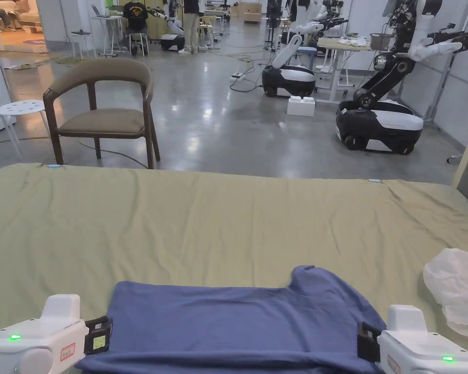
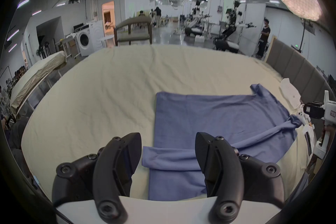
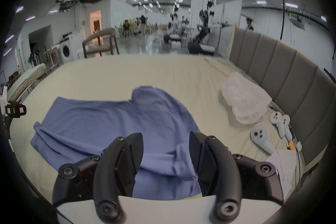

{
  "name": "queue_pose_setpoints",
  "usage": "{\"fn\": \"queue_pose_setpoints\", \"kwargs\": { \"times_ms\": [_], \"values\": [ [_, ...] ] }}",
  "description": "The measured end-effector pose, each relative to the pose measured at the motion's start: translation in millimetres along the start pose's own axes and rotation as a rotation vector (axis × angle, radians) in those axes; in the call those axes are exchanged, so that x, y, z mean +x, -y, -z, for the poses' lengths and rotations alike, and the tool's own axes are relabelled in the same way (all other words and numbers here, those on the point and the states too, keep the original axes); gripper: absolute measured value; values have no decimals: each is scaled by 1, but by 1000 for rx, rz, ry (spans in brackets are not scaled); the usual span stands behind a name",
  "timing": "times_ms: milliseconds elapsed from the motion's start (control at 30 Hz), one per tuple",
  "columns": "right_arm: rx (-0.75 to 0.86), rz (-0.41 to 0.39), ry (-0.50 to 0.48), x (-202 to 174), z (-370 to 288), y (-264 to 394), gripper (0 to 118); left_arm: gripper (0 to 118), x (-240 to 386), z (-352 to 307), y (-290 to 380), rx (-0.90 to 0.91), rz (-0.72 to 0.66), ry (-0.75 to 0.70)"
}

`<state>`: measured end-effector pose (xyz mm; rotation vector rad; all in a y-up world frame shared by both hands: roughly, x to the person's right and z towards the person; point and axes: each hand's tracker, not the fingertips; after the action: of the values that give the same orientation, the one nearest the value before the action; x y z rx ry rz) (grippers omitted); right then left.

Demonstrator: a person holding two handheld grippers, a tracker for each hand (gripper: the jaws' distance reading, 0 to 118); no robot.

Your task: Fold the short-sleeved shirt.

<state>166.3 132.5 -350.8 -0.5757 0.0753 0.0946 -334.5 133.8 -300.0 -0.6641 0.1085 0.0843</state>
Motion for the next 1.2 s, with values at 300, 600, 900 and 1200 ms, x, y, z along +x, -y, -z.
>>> {"fn": "queue_pose_setpoints", "kwargs": {
  "times_ms": [300,600,900,1200],
  "values": [
    [369,22,25,-60,-74,-4,49,23,39,-66,14,327,20,-43],
    [495,21,21,-76,-114,-6,2,0,50,-107,25,453,95,-88],
    [493,9,25,-72,-123,0,2,0,-1,-60,38,110,2,-81],
    [399,20,26,-59,-110,20,2,80,-47,37,57,-276,-148,-12]
  ]
}}
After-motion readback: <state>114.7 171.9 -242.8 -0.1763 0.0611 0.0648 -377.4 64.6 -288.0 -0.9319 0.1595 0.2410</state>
